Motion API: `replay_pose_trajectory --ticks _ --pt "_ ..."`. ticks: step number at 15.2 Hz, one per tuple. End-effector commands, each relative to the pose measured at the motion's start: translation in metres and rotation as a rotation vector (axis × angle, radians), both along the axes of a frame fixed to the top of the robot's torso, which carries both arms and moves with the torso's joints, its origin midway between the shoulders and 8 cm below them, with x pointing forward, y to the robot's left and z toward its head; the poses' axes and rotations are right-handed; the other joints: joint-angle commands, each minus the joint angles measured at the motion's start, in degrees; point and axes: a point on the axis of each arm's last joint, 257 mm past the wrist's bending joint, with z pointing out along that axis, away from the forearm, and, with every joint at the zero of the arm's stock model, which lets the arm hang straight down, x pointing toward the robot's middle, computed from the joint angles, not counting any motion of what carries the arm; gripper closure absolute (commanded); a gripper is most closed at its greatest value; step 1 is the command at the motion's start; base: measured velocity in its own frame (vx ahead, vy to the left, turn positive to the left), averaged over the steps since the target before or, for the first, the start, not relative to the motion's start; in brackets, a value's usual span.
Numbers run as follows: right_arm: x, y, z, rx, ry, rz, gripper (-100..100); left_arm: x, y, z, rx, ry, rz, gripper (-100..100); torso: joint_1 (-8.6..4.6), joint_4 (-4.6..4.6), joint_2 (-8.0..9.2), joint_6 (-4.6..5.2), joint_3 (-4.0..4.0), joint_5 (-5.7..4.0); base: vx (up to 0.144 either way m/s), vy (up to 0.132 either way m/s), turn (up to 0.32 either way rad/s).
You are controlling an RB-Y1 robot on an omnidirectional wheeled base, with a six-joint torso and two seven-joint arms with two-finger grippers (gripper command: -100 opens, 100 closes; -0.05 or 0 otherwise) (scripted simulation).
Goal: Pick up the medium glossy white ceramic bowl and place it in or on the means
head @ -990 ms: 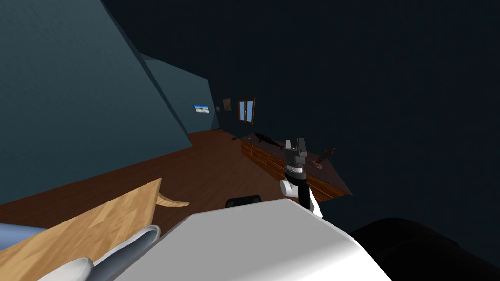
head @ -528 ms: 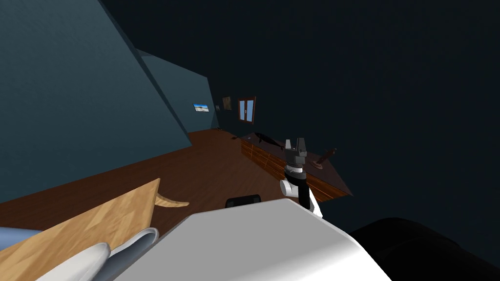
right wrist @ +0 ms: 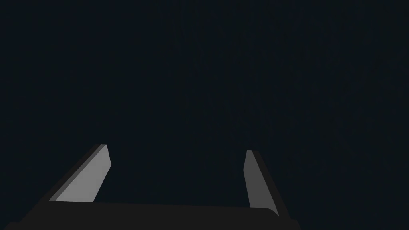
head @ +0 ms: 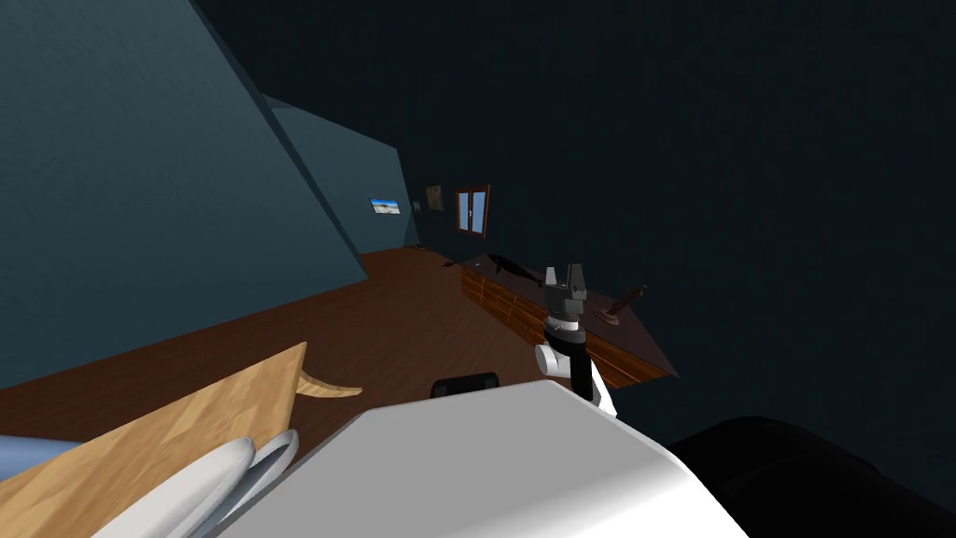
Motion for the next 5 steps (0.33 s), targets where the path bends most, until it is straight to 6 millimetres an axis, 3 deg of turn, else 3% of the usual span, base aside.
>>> replay_pose_trajectory --ticks 1,5 --pt "0.0 0.0 0.0 0.0 0.0 0.0 0 0.0 0.0 0.0 0.0 0.0 0.0 -100 0.0 0.0 0.0 0.0 0.0 0.0 0.0 0.0 0.0" --pt "0.0 0.0 0.0 0.0 0.0 0.0 0 0.0 0.0 -0.0001 0.0 0.0 0.0 -100 -0.02 0.01 0.04 0.0 0.02 0.0 0.0 0.0 0.0"
